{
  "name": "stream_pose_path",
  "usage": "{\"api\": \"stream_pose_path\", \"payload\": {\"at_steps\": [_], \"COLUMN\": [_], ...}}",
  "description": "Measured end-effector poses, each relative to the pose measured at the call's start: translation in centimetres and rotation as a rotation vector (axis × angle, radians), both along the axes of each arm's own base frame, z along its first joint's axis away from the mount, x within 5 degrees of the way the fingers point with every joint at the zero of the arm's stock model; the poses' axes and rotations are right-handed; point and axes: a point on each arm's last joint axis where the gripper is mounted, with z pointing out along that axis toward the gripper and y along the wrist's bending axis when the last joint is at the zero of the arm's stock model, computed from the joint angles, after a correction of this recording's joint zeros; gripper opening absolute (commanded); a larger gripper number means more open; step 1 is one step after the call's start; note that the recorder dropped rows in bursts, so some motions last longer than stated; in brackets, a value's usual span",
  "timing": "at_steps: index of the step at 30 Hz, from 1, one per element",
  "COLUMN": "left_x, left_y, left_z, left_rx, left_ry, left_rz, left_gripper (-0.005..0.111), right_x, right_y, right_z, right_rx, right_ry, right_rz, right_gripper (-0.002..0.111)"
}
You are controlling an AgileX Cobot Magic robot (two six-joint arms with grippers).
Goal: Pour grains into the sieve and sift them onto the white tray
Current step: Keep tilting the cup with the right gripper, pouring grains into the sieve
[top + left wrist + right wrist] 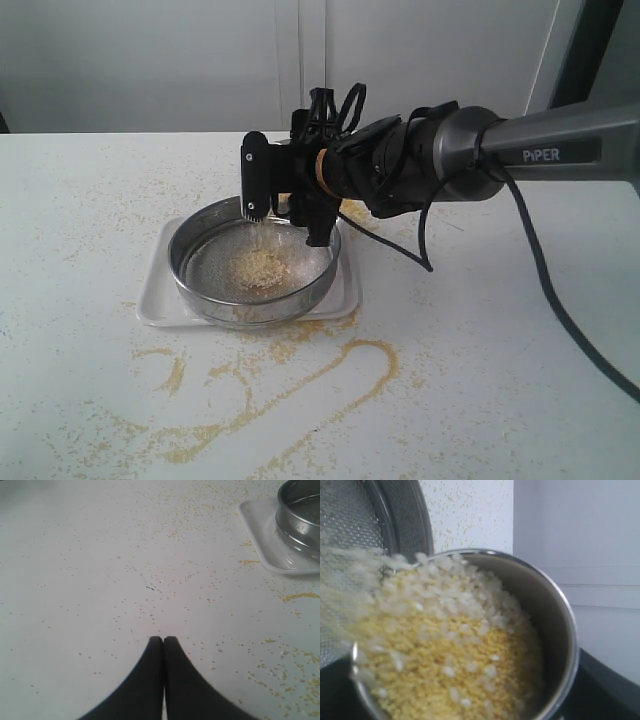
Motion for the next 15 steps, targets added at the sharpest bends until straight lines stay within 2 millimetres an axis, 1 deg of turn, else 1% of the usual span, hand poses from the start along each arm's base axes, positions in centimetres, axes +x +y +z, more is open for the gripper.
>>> {"api": "stream_pose_path", "payload": {"at_steps": [15], "left_x": [0.00], "left_y": [0.00], "left_z": [0.00], "left_rx": [0.000], "left_ry": [0.000], "left_rz": [0.000], "left_gripper": [0.000], "right_x": [0.18], "right_y": [-0.29], "right_z": [0.10], "right_rx": [-0.039], "right_ry": [-0.032], "right_rz": [-0.025], "right_gripper": [0.000]}}
